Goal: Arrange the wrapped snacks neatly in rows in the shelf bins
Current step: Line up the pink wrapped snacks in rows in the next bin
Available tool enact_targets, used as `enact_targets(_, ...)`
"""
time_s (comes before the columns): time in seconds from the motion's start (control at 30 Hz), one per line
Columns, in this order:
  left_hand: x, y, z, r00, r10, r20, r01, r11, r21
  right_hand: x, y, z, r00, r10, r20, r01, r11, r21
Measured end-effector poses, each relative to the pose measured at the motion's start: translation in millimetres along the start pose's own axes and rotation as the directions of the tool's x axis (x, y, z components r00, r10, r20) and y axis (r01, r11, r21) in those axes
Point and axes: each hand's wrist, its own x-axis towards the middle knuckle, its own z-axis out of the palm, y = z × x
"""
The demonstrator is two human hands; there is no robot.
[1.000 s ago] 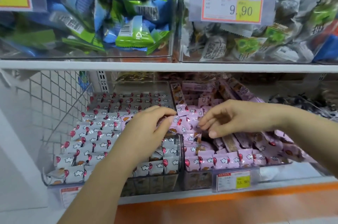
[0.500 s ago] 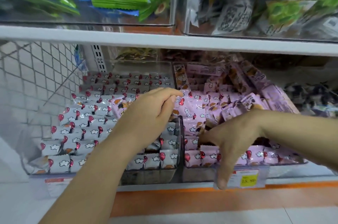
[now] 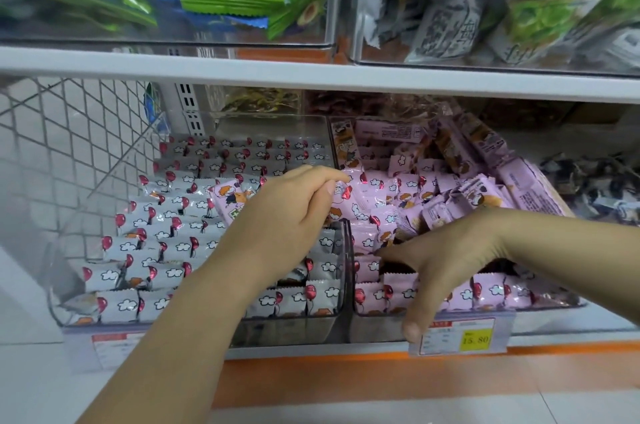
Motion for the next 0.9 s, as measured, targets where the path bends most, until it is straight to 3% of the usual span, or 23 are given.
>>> enact_targets(0.1,0,1,0,1.000,0.003,0.002,-0.003,1.000,-0.001,16,1,9,0.998,0.001,-0.068,-0.013,0.984,-0.178)
enact_targets(0.23,-1,1,0,1.000,-0.010,0.013,0.010,1.000,0.013,9,2,9,0.992,-0.031,-0.119,0.009,0.983,-0.184)
enact_targets(0.33,-1,1,0,1.000,-0.012,0.019,0.012,1.000,0.020,-8,1,-1,0.999,-0.007,-0.036,0.007,1.000,0.010)
enact_targets(0.4,-1,2,0,1.000,-0.019,0.021,0.019,1.000,0.012,-14,3,-6,0.999,-0.040,-0.016,0.040,0.998,0.052)
enact_targets(0.63,-4,4,-1,1.000,-0.015,0.018,0.014,1.000,0.009,-19,12,-7,0.978,-0.133,-0.163,0.170,0.955,0.243)
enact_targets(0.9,-5,2,-1,1.000,-0.018,0.019,0.018,1.000,0.017,-20,7,2,0.932,-0.063,-0.357,0.069,0.998,0.005)
